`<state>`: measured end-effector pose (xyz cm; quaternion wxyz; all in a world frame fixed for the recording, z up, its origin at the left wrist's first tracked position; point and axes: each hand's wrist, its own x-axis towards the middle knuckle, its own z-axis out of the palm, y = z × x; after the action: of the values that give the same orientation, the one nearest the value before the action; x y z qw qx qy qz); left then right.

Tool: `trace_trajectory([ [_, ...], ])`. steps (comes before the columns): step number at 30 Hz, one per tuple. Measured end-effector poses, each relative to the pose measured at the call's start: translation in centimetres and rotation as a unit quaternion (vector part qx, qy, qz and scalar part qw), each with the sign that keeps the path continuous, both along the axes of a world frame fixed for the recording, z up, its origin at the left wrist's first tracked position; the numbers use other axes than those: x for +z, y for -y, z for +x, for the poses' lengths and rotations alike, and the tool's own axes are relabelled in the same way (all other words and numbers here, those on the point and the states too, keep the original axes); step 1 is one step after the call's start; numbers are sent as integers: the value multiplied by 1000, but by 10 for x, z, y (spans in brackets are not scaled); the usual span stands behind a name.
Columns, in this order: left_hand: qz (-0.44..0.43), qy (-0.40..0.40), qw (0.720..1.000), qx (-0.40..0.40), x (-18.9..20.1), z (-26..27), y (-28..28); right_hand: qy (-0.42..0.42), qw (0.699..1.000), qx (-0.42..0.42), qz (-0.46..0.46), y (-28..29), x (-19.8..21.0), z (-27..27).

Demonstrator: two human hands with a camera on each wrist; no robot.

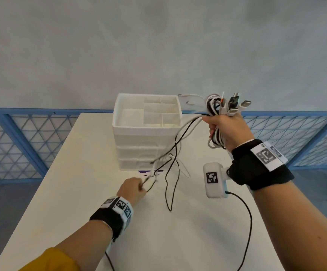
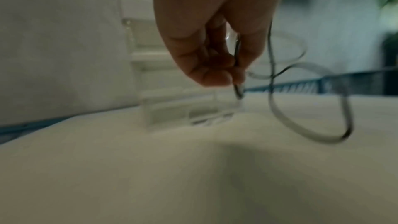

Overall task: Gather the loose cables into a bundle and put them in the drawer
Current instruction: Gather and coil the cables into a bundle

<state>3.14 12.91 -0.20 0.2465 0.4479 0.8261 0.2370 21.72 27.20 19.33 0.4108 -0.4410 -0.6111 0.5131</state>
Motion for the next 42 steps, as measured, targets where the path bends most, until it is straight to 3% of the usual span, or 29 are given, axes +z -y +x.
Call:
trace_trajectory([
  [3, -47, 71, 996, 31, -24, -13, 19, -35, 999, -15, -11, -6, 9, 5],
  [6, -55, 121, 991, 35, -5, -13, 13, -8, 999, 26, -16, -5, 9, 0],
  [8, -87, 101, 991, 10, 24, -14, 5, 6, 999, 45, -21, -1, 2, -6],
  [10, -115, 20, 993, -30, 62, -12, 0, 16, 998, 55, -24, 2, -2, -10],
  [11, -92, -23, 995, -36, 82, -10, -2, 19, 998, 59, -25, 3, -4, -12],
  [13, 45, -89, 995, -18, 118, -2, -8, 24, 997, 65, -29, 5, -7, -14],
  [15, 219, -103, 970, -19, 141, 8, -21, 38, 995, 84, -32, 9, -10, -18],
  [16, 264, -93, 959, -38, 148, 12, -30, 46, 993, 100, -31, 12, -11, -20],
  [19, 267, -75, 956, -97, 156, 25, -49, 68, 987, 142, -30, 24, -11, -25],
  [21, 284, -31, 950, -123, 149, 26, -55, 61, 987, 149, -21, 26, -9, -25],
  [26, 237, 209, 942, -113, 118, 18, -50, 26, 992, 119, -8, 17, -7, -13],
  [30, 251, 361, 889, -124, 135, 10, -44, 8, 991, 133, -25, 12, -19, -6],
  [33, 292, 394, 862, -128, 153, 9, -45, 28, 985, 167, -45, 15, -36, -8],
  [36, 315, 378, 864, -105, 158, 20, -48, -13, 976, 193, -101, 28, -51, -21],
  [40, 296, 187, 929, -123, 152, 27, -51, -72, 969, 195, -137, 38, -68, -36],
  [42, 254, 134, 948, -135, 150, 22, -50, -81, 974, 169, -129, 36, -70, -36],
])
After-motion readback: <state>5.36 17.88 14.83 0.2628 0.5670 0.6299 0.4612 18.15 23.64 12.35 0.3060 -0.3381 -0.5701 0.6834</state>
